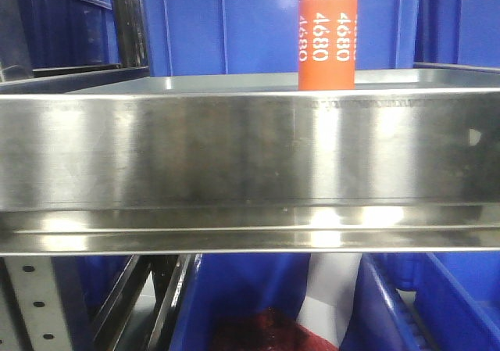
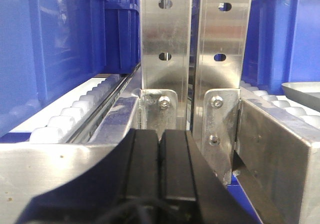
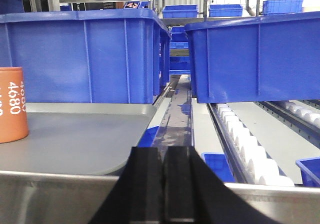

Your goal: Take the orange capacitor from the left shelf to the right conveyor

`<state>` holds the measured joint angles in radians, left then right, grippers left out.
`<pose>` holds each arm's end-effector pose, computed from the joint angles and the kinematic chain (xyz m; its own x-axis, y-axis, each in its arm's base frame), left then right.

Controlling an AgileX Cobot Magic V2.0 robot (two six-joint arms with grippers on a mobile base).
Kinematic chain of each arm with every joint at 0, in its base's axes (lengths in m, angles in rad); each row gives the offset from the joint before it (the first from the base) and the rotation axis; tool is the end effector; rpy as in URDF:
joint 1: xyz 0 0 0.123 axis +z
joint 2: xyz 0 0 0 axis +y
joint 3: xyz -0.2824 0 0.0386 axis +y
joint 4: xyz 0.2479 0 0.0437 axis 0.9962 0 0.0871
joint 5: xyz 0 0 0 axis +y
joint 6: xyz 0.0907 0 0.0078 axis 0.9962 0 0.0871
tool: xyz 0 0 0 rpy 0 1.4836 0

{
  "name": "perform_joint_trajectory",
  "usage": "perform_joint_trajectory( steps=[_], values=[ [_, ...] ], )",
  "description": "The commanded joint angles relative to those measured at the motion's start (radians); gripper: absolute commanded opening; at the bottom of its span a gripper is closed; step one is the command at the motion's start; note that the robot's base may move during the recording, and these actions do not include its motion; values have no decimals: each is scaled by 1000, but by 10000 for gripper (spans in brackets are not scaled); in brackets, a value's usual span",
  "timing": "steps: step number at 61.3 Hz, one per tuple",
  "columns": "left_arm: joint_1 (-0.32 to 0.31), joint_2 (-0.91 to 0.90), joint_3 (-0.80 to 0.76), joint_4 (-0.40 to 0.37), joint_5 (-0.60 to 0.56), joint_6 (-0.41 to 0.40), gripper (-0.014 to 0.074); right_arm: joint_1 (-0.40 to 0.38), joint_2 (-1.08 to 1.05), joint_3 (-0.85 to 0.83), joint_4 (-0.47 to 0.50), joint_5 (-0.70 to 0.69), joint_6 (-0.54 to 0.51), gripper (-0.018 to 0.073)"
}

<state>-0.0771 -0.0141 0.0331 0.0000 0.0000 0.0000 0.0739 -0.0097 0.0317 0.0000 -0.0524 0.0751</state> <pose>0.0564 -0.0044 0.2027 0.0679 -0.0052 -0.9977 0.0770 0.9970 0.0000 0.0563 0.0042 0.2076 0.1111 0.0835 -0.9903 -0.0824 0.9938 0.0745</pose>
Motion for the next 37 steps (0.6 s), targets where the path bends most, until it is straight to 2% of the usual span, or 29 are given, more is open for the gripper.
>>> perform_joint_trajectory(
  steps=[1, 30, 37],
  values=[
    [-2, 10, -8, -5, -90, 0, -105, -4, -19, 1, -6, -91, -5, 49],
    [-2, 10, -8, -5, -90, 0, -105, -4, -19, 1, -6, -100, -5, 49],
    [-2, 10, -8, -5, -90, 0, -105, -4, -19, 1, 0, -155, 5, 49]
  ],
)
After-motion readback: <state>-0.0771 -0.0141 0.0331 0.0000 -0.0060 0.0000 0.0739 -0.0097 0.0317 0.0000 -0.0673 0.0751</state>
